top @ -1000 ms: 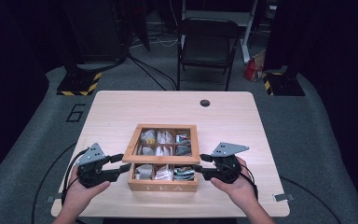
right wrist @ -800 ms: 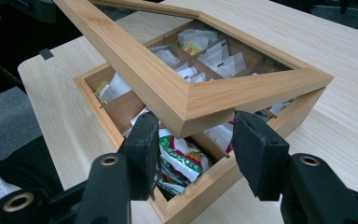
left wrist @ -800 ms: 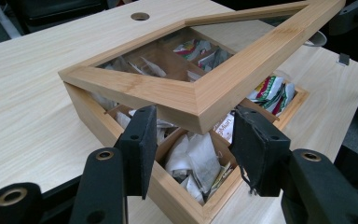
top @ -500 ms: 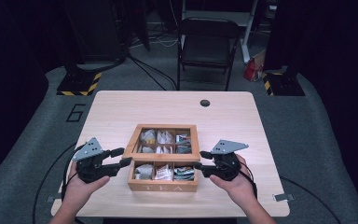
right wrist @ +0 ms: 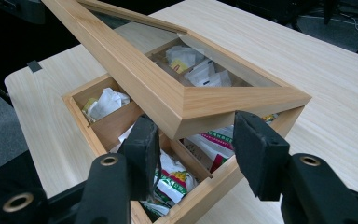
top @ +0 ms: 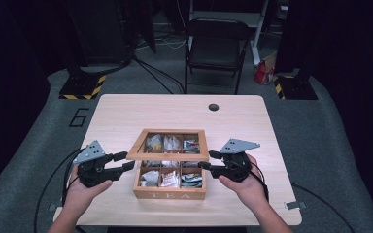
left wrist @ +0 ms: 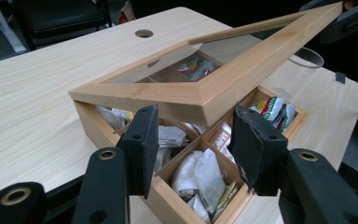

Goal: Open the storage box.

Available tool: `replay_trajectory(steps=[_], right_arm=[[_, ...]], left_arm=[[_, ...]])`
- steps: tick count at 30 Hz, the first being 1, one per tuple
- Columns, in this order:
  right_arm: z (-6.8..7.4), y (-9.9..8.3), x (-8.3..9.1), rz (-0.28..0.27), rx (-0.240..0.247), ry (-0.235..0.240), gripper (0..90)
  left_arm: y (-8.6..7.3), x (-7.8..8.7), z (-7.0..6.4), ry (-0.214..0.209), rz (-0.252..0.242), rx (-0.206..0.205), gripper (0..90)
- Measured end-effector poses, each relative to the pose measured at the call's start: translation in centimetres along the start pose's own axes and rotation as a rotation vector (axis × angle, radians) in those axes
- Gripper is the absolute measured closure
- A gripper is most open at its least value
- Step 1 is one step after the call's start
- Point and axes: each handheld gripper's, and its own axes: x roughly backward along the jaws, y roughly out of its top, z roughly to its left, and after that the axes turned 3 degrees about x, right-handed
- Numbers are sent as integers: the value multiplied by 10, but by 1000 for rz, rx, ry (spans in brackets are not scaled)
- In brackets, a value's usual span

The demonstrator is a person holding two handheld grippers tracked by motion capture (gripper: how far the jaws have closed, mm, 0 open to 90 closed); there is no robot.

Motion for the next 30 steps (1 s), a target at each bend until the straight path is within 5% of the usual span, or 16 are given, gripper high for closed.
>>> replay_trajectory(steps=[30], right_arm=[[-18, 28, 3, -45, 22, 8, 536]], left_arm=[[29, -17, 15, 55, -38, -40, 556]])
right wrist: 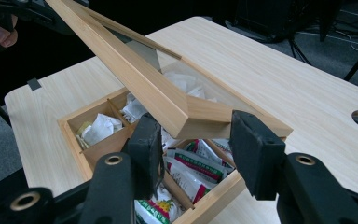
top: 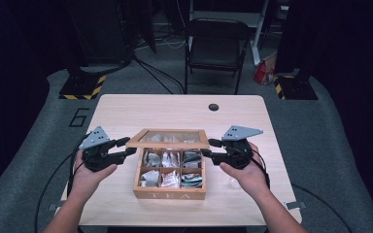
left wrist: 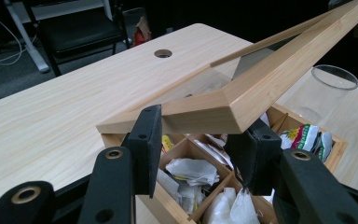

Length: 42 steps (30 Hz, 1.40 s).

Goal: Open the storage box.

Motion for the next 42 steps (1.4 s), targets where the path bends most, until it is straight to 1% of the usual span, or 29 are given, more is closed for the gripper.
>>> replay_trajectory(steps=[3, 4, 6, 7, 10, 11, 14, 16, 18, 21, 22, 25, 26, 27, 28, 29, 30, 31, 33, 35, 37, 38, 42], right_arm=[[-3, 2, -1, -1, 2, -15, 528], [-4, 2, -1, -3, -1, -20, 528], [-7, 3, -2, -9, 0, -28, 530], [-7, 3, -3, -7, -6, -29, 532], [-11, 4, -6, 0, 11, -42, 537], [-12, 5, -7, 2, 8, -46, 537], [-16, 5, -11, 3, 12, -54, 541], [-20, 5, -15, 7, 5, -65, 544], [-23, 5, -18, 6, 6, -67, 545], [-26, 6, -21, -9, -4, -56, 546], [-28, 6, -22, -12, 4, -58, 547], [-32, 8, -27, -17, -21, -54, 549], [-33, 8, -28, -17, -20, -54, 549], [-34, 8, -29, -15, -33, -56, 549], [-36, 8, -30, -16, -29, -54, 550], [-37, 8, -32, -15, -41, -52, 549], [-39, 8, -33, -17, -37, -51, 549], [-40, 7, -34, -17, -47, -49, 549], [-42, 7, -36, -17, -36, -52, 549], [-43, 7, -38, -15, -42, -53, 550], [-45, 7, -40, -17, -39, -53, 552], [-46, 7, -41, -17, -48, -53, 554], [-48, 7, -45, -18, -30, -66, 574]], left_arm=[[5, -1, 3, 0, -4, 4, 558], [7, -2, 5, -1, -12, 17, 558], [9, -2, 6, -5, -10, 23, 558], [10, -3, 7, -2, -17, 24, 559], [13, -4, 9, -3, -19, 33, 562], [14, -5, 10, -5, -18, 36, 562], [18, -5, 12, -5, -17, 27, 562], [19, -6, 13, -11, -18, 30, 562], [20, -7, 15, -16, -25, 34, 561], [22, -7, 17, -19, -29, 35, 561], [22, -8, 18, -19, -30, 35, 561], [25, -9, 19, -22, -36, 44, 561], [26, -9, 20, -21, -37, 44, 561], [27, -9, 20, -24, -32, 44, 561], [28, -10, 20, -18, -33, 42, 560], [29, -10, 21, -13, -25, 33, 560], [30, -11, 21, -10, -23, 33, 560], [30, -11, 21, -10, -24, 33, 560], [31, -12, 23, -18, -28, 42, 559], [31, -13, 25, -26, -33, 53, 555], [31, -13, 26, -33, -37, 59, 553], [32, -14, 27, -34, -42, 68, 553], [35, -15, 29, -31, -42, 71, 553]])
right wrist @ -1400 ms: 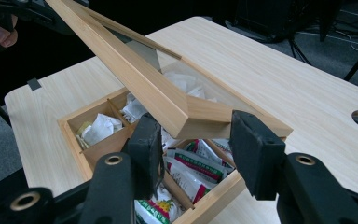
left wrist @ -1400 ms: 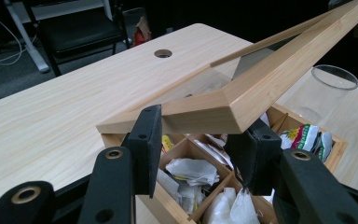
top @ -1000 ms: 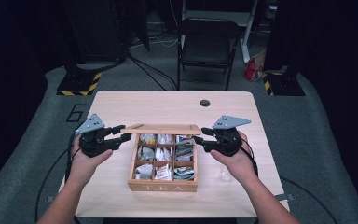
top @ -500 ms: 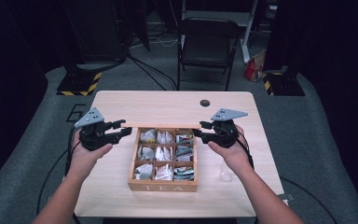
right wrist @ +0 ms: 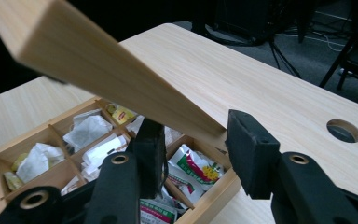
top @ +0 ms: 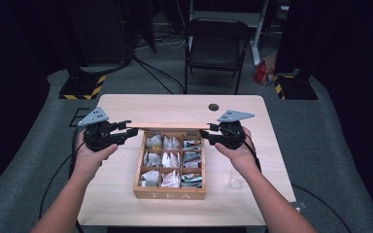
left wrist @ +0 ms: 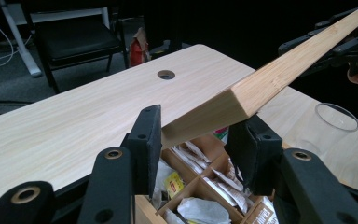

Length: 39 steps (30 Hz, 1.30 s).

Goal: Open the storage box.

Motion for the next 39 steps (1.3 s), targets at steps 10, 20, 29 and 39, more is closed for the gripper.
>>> replay_trajectory(steps=[10, 20, 29, 39], right_arm=[[-6, 1, -5, -14, -18, -4, 584], [-13, 1, -11, -12, -21, -7, 601], [-19, 1, -18, -16, -35, -8, 596], [-26, 2, -27, -12, -53, -6, 581]], left_arm=[[6, -4, 7, -10, -16, 9, 553], [11, -8, 12, -12, -38, 22, 553], [17, -11, 16, -7, -42, 25, 554], [22, -17, 22, -6, -54, 27, 555]])
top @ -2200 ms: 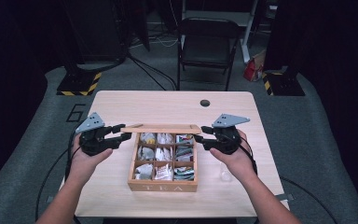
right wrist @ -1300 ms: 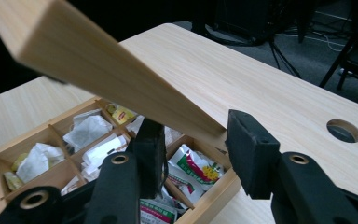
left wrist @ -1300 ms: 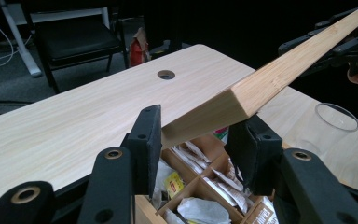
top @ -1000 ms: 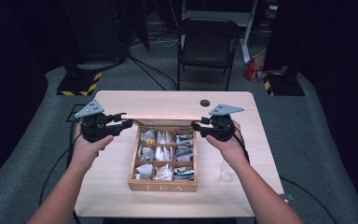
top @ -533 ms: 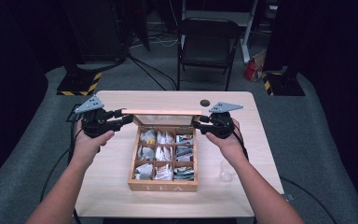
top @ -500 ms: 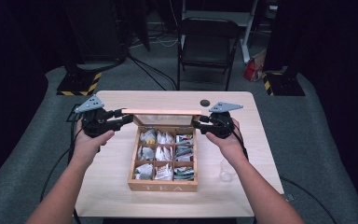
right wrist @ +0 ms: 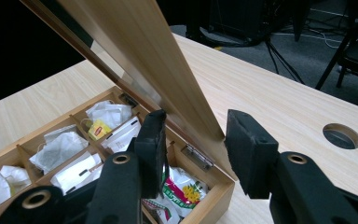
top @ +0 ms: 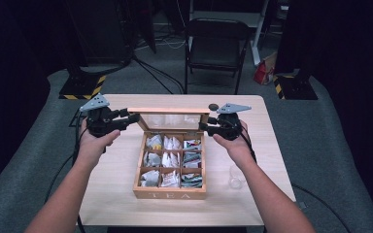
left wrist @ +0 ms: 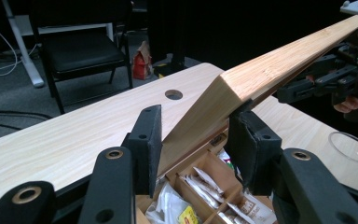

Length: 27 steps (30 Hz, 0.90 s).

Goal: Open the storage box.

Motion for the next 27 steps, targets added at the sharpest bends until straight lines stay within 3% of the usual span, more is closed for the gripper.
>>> replay_trajectory(steps=[16, 27], right_arm=[[-9, 1, -11, 4, -4, 2, 578], [-11, 5, -15, 7, -4, 1, 594]], left_arm=[[6, -10, 7, 0, 7, 9, 559], [-8, -19, 17, 17, 34, 21, 557]])
